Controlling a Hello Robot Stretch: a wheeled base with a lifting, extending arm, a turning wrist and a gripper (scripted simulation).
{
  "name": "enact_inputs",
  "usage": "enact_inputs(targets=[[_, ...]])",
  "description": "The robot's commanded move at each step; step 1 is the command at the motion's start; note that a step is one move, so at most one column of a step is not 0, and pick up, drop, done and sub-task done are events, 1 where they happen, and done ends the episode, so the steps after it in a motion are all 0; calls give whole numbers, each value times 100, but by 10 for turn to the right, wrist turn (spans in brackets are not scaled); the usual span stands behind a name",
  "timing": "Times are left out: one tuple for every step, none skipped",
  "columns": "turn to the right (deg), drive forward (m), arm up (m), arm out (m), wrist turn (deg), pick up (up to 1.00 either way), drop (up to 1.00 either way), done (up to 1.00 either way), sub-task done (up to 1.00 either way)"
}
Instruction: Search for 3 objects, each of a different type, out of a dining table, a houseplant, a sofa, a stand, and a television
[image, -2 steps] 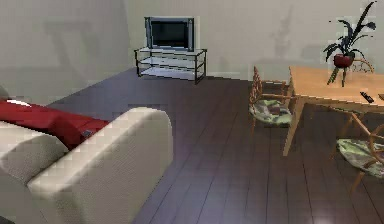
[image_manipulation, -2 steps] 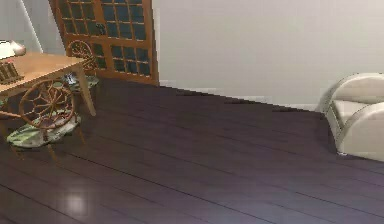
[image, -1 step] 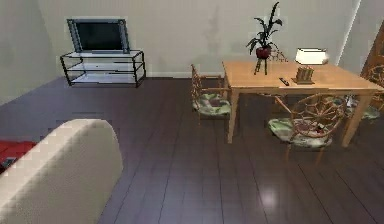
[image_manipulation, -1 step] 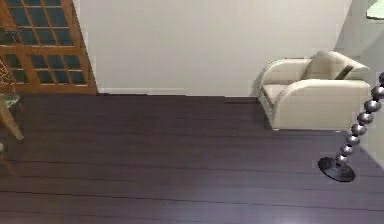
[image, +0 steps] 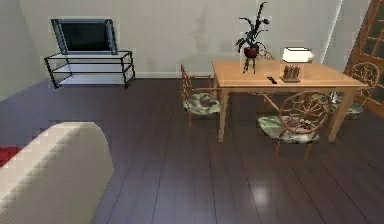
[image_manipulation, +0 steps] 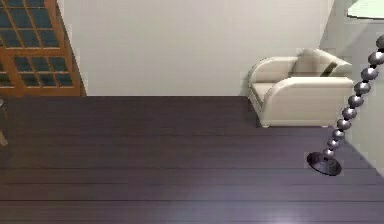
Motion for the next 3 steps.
enact_inputs(targets=[[0, 100, 0, 0, 0, 0, 0, 0, 0], [0, 20, 0, 0, 0, 0, 0, 0, 0], [390, 0, 0, 0, 0, 0, 0, 0, 0]])
